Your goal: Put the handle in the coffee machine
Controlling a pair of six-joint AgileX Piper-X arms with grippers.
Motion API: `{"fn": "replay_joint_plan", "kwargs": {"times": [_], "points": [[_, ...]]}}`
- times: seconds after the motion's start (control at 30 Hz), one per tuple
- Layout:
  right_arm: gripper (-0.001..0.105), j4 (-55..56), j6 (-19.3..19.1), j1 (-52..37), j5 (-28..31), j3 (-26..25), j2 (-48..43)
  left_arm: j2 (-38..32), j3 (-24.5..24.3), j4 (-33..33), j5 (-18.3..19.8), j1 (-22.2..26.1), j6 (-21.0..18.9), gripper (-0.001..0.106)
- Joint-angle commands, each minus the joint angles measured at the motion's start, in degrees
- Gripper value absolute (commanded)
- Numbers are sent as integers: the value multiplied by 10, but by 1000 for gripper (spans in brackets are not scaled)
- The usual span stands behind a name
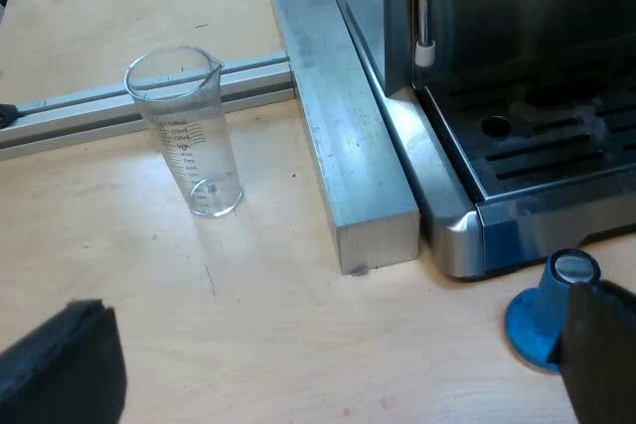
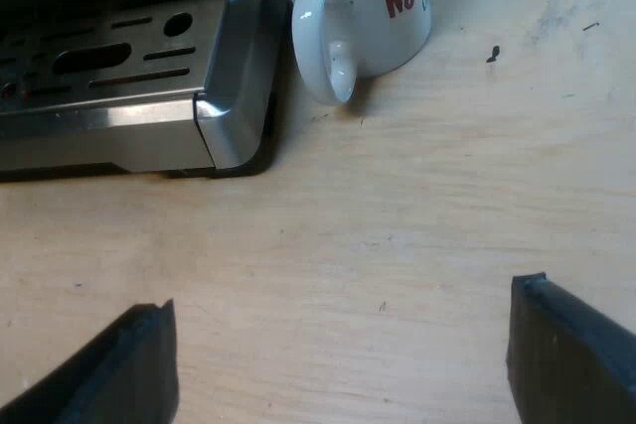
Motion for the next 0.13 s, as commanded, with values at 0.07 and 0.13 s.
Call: {"fn": "replay_joint_plan", "kwargs": {"times": [0.07, 0.13], "points": [[70, -2, 0, -1, -5, -4, -27, -80, 0, -8, -1, 1, -6, 89], [70, -2, 0, -1, -5, -4, -27, -80, 0, -8, -1, 1, -6, 89]]}}
